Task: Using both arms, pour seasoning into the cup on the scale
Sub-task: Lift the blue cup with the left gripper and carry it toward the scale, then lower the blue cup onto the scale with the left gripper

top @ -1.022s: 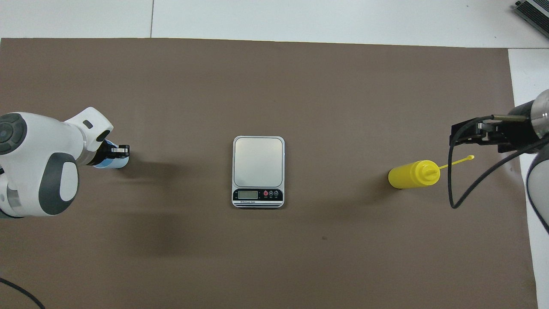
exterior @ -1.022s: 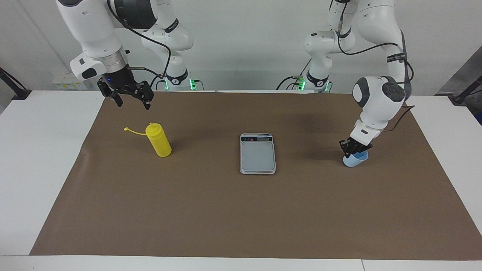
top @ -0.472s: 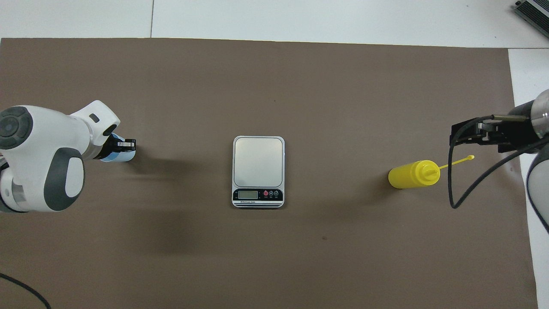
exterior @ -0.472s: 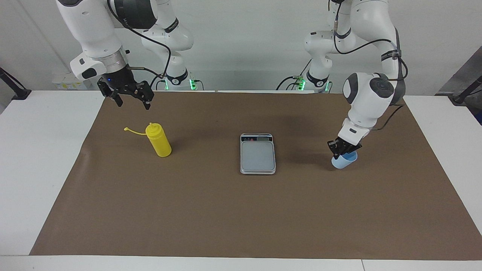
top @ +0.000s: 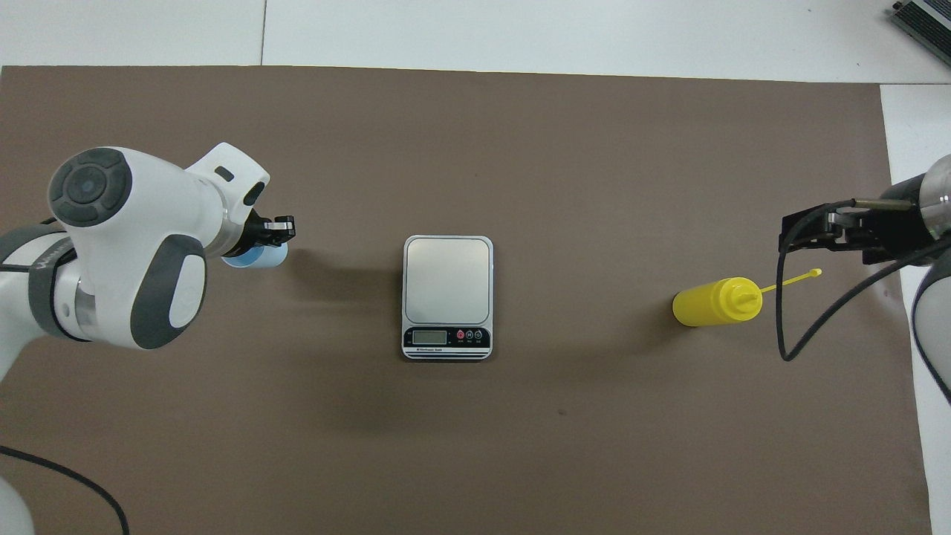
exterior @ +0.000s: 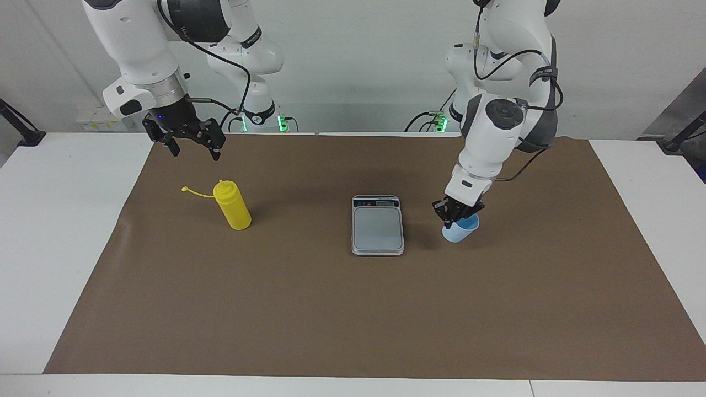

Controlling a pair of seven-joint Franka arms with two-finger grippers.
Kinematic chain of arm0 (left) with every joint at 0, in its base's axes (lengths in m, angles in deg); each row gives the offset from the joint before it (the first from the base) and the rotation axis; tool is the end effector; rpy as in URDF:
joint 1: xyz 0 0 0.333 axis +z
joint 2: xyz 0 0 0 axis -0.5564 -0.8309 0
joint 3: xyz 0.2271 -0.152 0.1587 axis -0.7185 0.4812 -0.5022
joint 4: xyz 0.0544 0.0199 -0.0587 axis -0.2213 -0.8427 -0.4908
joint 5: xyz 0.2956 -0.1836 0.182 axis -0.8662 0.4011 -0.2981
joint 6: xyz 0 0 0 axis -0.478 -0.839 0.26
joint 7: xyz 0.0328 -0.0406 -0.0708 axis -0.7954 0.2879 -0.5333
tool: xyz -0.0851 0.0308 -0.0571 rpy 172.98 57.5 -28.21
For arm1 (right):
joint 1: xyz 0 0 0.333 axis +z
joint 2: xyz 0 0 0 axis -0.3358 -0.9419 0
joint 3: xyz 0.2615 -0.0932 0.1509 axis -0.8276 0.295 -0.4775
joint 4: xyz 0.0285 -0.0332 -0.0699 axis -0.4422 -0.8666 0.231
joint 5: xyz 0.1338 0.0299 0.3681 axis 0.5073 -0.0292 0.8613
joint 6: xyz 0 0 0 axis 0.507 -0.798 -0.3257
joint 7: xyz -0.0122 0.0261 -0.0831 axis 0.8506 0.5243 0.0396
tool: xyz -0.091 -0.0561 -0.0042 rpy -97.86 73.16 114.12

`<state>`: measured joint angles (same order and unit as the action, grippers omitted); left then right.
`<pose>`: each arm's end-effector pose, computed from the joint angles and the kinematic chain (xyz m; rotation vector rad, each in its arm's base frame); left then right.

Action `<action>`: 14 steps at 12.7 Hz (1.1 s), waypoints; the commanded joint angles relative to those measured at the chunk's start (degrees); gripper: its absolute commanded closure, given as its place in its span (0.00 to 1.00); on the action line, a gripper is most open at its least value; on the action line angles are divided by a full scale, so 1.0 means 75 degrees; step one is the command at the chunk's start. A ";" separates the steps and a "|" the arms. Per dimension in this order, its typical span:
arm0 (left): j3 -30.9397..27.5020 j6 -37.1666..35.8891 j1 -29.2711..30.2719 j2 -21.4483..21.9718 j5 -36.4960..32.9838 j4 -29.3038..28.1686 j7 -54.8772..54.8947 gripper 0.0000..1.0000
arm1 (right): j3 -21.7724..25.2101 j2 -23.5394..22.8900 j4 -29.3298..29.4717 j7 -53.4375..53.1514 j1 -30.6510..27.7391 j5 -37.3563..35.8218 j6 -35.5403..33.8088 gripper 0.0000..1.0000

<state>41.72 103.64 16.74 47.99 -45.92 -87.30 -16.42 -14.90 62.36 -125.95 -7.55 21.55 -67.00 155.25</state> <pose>0.5725 -0.2531 0.4439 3.0627 0.1670 0.0904 0.5519 0.0151 0.6108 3.1316 -0.2270 -0.0042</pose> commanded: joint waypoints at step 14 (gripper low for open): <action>-0.0155 -0.2086 -0.2059 -0.2249 -0.0602 0.3340 -0.2733 1.00 | -0.0011 0.0164 -0.0202 0.0205 -0.0069 0.0187 0.0095 0.00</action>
<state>41.46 89.36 2.80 33.33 -49.09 -65.46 -35.60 -14.90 62.36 -125.96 -7.55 21.55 -67.00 155.25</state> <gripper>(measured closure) 0.960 0.000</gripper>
